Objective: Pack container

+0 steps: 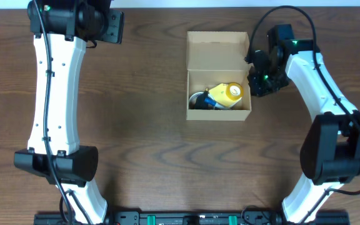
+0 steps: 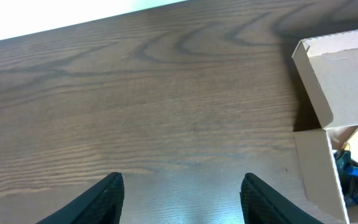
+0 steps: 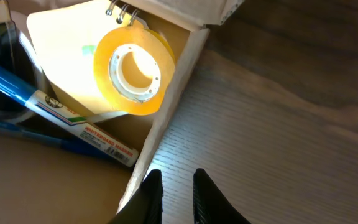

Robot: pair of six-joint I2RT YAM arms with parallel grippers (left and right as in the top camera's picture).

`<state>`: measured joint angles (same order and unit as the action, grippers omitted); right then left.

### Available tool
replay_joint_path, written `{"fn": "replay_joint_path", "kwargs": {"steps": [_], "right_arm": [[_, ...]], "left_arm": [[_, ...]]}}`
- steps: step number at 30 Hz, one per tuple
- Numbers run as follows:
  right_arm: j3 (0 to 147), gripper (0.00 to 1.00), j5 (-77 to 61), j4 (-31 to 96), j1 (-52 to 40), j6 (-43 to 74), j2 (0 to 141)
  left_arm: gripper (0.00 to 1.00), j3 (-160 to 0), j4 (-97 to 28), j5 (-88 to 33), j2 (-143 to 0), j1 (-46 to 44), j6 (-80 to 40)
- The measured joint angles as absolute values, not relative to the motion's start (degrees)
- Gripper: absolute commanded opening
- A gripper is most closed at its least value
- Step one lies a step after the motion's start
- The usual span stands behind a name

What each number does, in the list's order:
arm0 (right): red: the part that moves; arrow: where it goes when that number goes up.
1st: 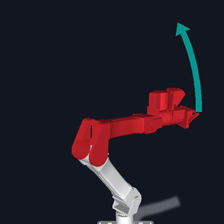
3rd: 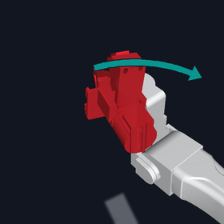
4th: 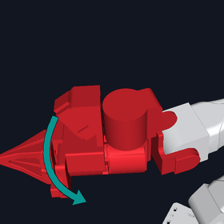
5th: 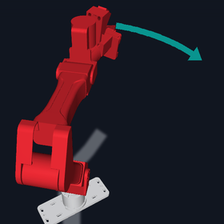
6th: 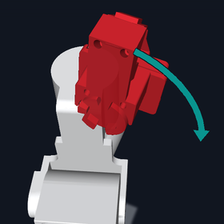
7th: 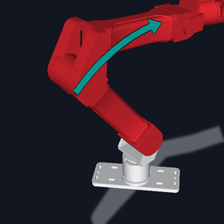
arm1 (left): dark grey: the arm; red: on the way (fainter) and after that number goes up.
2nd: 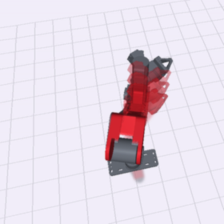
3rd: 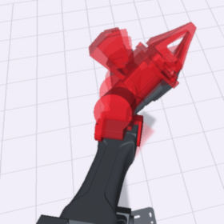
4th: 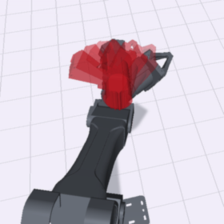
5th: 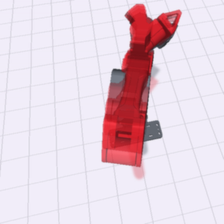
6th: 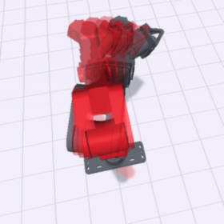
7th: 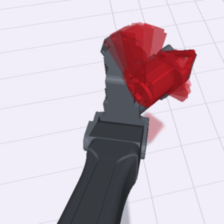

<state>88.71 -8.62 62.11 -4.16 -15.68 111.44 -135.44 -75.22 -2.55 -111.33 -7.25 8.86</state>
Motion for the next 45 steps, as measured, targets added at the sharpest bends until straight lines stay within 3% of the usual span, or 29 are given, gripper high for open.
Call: {"fn": "replay_joint_path", "kwargs": {"steps": [14,22,32,39,43,45], "right_arm": [[88.71,0.16,-3.55,57.28,1.41,-14.52,111.44],[88.71,0.18,-2.96,54.28,2.87,-14.44,111.44],[88.71,0.17,-2.98,49.43,2.76,-12.93,111.44],[88.68,0.18,-2.96,46.78,2.76,-10.72,111.44],[88.68,0.18,-2.2,46.81,2.76,-10.48,111.44],[88.68,0.18,-1.48,46.81,2.76,-10.5,111.44]], "left_arm": [[0.62,-135.44,-74.89,-2.55,-111.33,-7.22,8.86],[0.55,-135.46,-71.44,-2.52,-111.96,-7.11,8.97],[0.55,-135.46,-70.32,-2.52,-122.58,-6.44,8.97],[0.33,-135.46,-68.84,-2.85,-123.7,-6.48,6.09],[0.27,-135.46,-70.94,-2.79,-123.68,-7.25,4.29],[0.28,-135.46,-71.05,-2.55,-123.68,-8.16,3.79]]}}
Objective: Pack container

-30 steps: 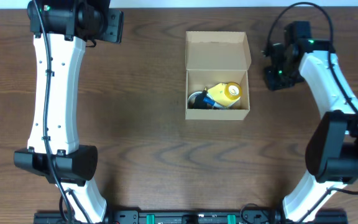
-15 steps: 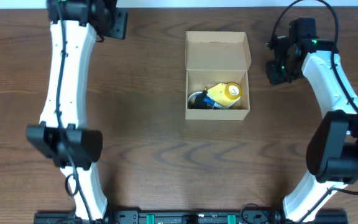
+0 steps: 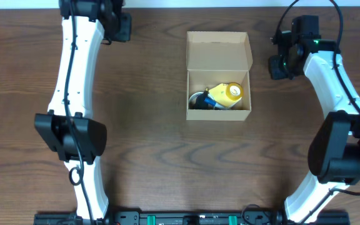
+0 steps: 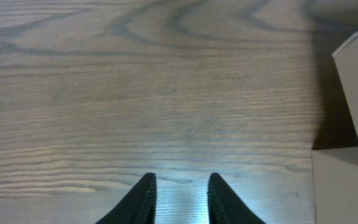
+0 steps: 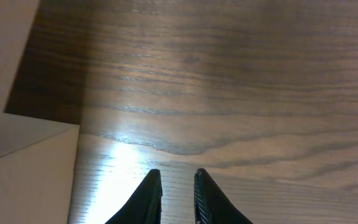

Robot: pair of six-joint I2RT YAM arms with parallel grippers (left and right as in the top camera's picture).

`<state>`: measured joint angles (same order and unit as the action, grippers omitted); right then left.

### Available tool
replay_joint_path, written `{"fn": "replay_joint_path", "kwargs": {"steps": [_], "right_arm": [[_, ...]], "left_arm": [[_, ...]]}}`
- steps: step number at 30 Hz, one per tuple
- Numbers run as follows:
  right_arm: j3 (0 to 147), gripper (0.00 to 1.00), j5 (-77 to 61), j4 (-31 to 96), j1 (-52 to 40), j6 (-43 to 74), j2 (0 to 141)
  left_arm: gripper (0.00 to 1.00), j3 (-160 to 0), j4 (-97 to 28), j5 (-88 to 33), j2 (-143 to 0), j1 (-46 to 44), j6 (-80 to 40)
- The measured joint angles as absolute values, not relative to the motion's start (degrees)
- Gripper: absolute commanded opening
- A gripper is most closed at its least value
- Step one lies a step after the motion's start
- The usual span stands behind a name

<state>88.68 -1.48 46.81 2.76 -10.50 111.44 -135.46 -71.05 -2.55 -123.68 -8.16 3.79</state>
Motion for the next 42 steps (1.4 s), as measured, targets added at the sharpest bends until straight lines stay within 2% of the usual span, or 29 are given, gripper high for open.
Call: {"fn": "replay_joint_path", "kwargs": {"steps": [6,9,10,15,20,22,27,34,42], "right_arm": [[88.68,0.19,-0.08,45.19,2.76,-10.5,111.44],[88.68,0.2,0.84,44.62,2.76,-10.5,111.44],[88.68,0.2,1.21,44.58,2.76,-10.5,111.44],[88.68,0.2,3.29,42.96,2.76,-10.59,111.44],[88.68,0.21,3.73,40.88,2.76,-10.61,111.44],[88.68,0.21,3.86,40.42,2.79,-10.61,111.44],[88.68,0.22,3.92,39.66,3.11,-10.61,111.44],[88.68,0.22,3.18,39.57,3.6,-10.57,111.44],[88.68,0.34,1.93,39.79,3.57,-10.11,111.44]], "left_arm": [[0.32,-135.46,-65.23,5.17,-123.66,-13.34,2.5],[0.47,-135.37,-55.51,11.25,-123.52,-14.28,2.7],[0.49,-135.37,-52.14,12.95,-123.52,-14.24,3.11],[0.71,-135.39,-36.49,23.05,-121.93,-13.28,8.12],[0.71,-135.39,-35.42,25.56,-120.46,-12.91,12.1],[0.66,-135.41,-39.24,26.04,-120.2,-12.91,13.1],[0.65,-133.29,-47.09,26.17,-118.06,-12.91,11.73],[0.66,-113.34,-45.41,26.5,-100.73,-12.91,6.7],[0.69,-89.97,-36.97,27.03,-90.06,-18.0,2.79]]}}
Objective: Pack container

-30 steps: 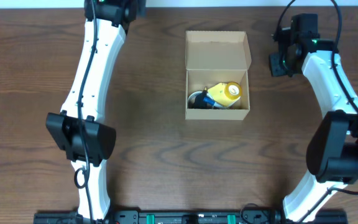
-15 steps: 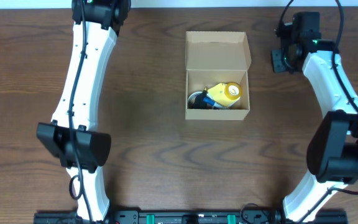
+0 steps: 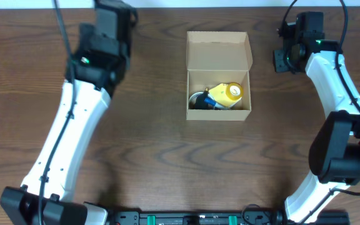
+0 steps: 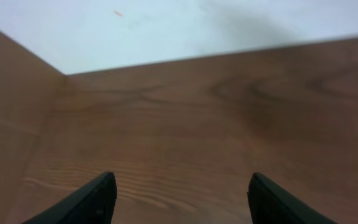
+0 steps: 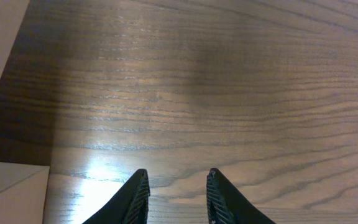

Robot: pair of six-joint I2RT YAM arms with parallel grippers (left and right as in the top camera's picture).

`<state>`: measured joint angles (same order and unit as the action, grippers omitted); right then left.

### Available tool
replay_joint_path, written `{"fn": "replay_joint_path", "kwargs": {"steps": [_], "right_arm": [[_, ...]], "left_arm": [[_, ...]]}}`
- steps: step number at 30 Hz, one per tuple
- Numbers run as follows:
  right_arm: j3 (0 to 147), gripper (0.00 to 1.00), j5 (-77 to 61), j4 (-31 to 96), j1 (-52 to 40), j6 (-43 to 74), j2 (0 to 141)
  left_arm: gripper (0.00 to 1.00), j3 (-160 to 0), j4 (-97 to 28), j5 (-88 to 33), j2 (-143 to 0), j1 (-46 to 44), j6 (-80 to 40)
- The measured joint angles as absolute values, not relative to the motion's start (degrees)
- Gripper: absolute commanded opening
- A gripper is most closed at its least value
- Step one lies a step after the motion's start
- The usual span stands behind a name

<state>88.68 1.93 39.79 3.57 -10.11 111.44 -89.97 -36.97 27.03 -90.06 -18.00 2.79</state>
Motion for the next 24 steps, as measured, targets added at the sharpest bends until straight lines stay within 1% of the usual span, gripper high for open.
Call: {"fn": "replay_joint_path", "kwargs": {"steps": [3,4,5,7,8,10,11,15,19,24], "right_arm": [[88.71,0.39,1.89,39.48,3.55,-9.85,111.44],[88.68,0.43,1.89,39.33,3.53,-9.69,111.39],[88.68,0.49,1.76,39.09,3.53,-9.63,111.33],[88.68,0.56,0.95,38.85,3.49,-9.43,110.74],[88.68,0.54,0.23,38.74,3.44,-9.1,110.15],[88.68,0.45,-2.09,38.3,3.29,-8.91,108.86],[88.68,0.43,-3.29,37.78,3.18,-8.64,108.27],[88.71,0.44,-10.72,33.34,1.8,-8.69,106.32],[88.71,0.44,-10.0,32.62,-0.56,-9.91,106.32],[88.71,0.43,-7.4,31.46,-0.86,-10.74,106.59]], "left_arm": [[0.7,-84.51,-33.43,26.96,-88.79,-20.12,2.57],[0.72,-83.31,-32.49,26.98,-88.68,-20.23,2.46],[0.73,-81.65,-30.76,27.0,-88.49,-20.18,2.28],[0.76,-78.3,-27.51,27.03,-88.4,-19.86,1.67],[0.8,-77.06,-26.63,27.0,-88.4,-19.64,1.65],[0.82,-75.42,-24.71,26.92,-88.4,-19.14,1.23],[0.82,-74.89,-23.59,26.85,-88.47,-18.65,1.02],[0.82,-74.59,-19.42,21.06,-91.13,-15.07,0.14],[0.82,-74.59,-18.09,13.3,-96.09,-12.25,-0.03],[0.82,-74.52,-17.02,10.11,-98.04,-12.12,-0.01]]}}
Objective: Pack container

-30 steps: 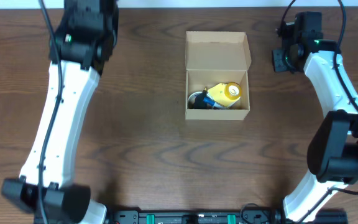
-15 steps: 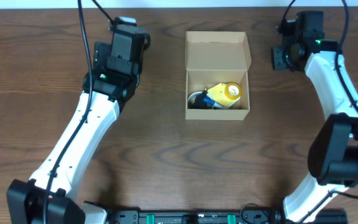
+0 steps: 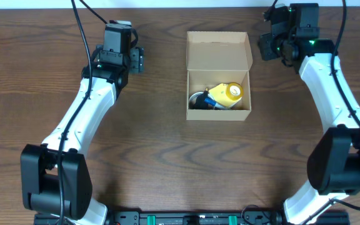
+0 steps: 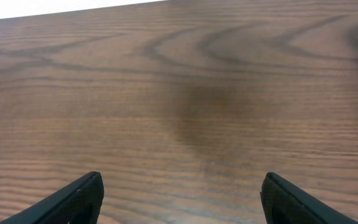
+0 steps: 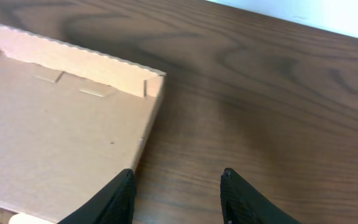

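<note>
An open cardboard box (image 3: 195, 113) stands mid-table with its lid flap (image 3: 219, 50) folded back. Inside lie a yellow tape roll (image 3: 233, 92), a blue marker (image 3: 216, 103) and a dark item. My left gripper (image 3: 137, 60) is open over bare wood, left of the box; in the left wrist view the left gripper (image 4: 180, 198) holds nothing. My right gripper (image 3: 265, 45) hovers open at the lid's far right corner. In the right wrist view the right gripper (image 5: 178, 193) is empty, with the lid flap (image 5: 61, 124) under its left finger.
The dark wooden table (image 3: 167, 156) carries only the box. Its far edge (image 4: 73, 7) meets a white wall just behind both grippers. Both white arms reach in from the near side, one on each side of the box.
The left gripper has turned from facing the table's far edge to facing bare wood left of the box, jaws wider. The right gripper moved left to the lid's corner and opened wider.
The right gripper was nearly shut at the box's right wall beside the tape roll, the left open far left. Then the right was clear of the box and the left narrowed. Later both opened, and now they flank the lid.
</note>
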Robot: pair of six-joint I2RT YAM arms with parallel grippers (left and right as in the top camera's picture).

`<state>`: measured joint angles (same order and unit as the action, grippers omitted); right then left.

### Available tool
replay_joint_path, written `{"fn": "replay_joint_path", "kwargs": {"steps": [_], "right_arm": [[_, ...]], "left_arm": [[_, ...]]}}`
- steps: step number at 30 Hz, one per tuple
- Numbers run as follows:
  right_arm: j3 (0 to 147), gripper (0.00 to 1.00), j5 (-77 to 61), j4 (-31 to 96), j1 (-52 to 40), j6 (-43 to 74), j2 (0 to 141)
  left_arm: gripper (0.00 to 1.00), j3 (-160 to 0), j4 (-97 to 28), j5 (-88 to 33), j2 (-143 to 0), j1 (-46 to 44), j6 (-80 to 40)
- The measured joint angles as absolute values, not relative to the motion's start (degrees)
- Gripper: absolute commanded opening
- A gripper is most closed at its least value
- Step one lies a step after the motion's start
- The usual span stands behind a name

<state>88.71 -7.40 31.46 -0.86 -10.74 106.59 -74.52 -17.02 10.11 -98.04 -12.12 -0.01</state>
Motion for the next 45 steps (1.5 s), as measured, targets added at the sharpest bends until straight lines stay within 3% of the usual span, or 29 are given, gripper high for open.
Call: {"fn": "replay_joint_path", "kwargs": {"steps": [11,23,26,29,30,36,45], "right_arm": [[88.71,0.44,-5.56,30.96,2.63,-10.79,115.2],[88.71,0.43,-23.44,20.73,3.86,-9.67,125.21],[88.71,0.36,-27.97,17.43,4.69,-9.43,125.97],[88.71,0.08,-33.04,14.15,6.5,-8.27,126.63],[88.71,0.04,-35.27,13.15,7.75,-7.16,126.98],[88.71,0.01,-43.22,10.07,12.34,-4.84,130.3],[88.68,0.01,-53.17,3.88,11.55,-1.83,136.16]], "left_arm": [[0.83,-74.52,-16.05,9.15,-98.04,-12.1,0.47],[0.83,-74.52,-16.08,9.13,-98.04,-12.1,2.87],[0.84,-74.52,-16.08,9.15,-98.04,-12.1,3.05],[0.83,-74.54,-16.12,9.13,-98.04,-12.1,3.27],[0.83,-74.52,-16.14,9.15,-98.04,-12.1,3.38],[0.83,-74.52,-16.14,9.15,-98.04,-12.1,3.95],[0.82,-74.52,-16.21,9.15,-98.04,-12.1,4.38]]}}
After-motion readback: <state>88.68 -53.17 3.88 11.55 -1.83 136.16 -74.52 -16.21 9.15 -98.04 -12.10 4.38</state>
